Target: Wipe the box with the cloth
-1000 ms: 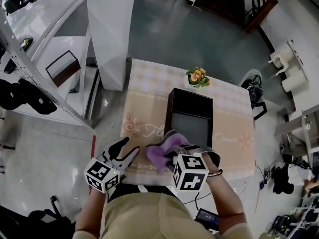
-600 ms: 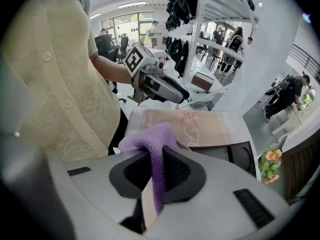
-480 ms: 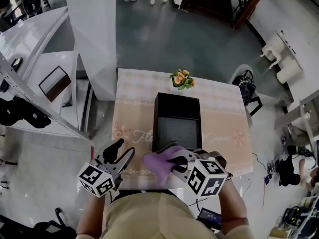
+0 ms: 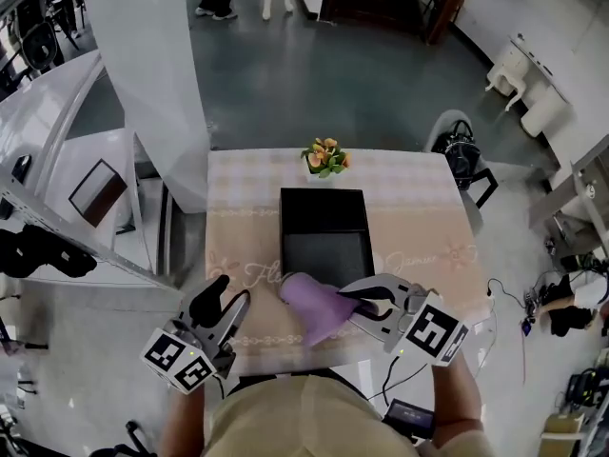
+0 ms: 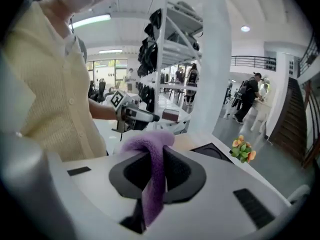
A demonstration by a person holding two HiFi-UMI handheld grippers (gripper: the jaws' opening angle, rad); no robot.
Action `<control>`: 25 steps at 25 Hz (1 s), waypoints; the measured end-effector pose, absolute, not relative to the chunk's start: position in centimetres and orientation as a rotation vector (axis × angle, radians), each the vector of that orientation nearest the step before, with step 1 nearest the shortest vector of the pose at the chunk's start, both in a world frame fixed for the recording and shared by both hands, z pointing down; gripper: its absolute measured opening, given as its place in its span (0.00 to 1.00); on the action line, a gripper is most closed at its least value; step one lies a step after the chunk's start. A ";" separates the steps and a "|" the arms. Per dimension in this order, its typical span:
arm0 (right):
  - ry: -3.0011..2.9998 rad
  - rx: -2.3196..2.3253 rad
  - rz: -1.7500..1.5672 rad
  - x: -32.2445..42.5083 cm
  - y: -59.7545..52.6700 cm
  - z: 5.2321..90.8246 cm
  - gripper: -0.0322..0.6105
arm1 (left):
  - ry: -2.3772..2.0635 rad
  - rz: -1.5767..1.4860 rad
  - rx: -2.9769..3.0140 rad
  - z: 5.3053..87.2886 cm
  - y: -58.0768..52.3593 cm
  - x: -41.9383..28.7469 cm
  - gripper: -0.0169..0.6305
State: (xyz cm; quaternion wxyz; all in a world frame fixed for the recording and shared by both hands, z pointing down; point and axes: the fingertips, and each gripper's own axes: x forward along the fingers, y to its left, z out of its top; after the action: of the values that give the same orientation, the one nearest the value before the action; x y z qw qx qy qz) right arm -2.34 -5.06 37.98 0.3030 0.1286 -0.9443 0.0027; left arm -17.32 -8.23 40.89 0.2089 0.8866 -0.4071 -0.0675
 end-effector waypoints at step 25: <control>-2.859 0.943 0.467 3.3 -9.1 36.2 0.14 | -1.181 -0.364 2.288 37.5 -9.7 -17.2 0.21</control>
State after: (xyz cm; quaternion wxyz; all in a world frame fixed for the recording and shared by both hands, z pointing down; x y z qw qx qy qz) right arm 3.25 -9.13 36.19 0.0474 0.3090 -0.9374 0.1532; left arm -17.18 -9.72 37.51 0.2673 0.8477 -0.4378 -0.1350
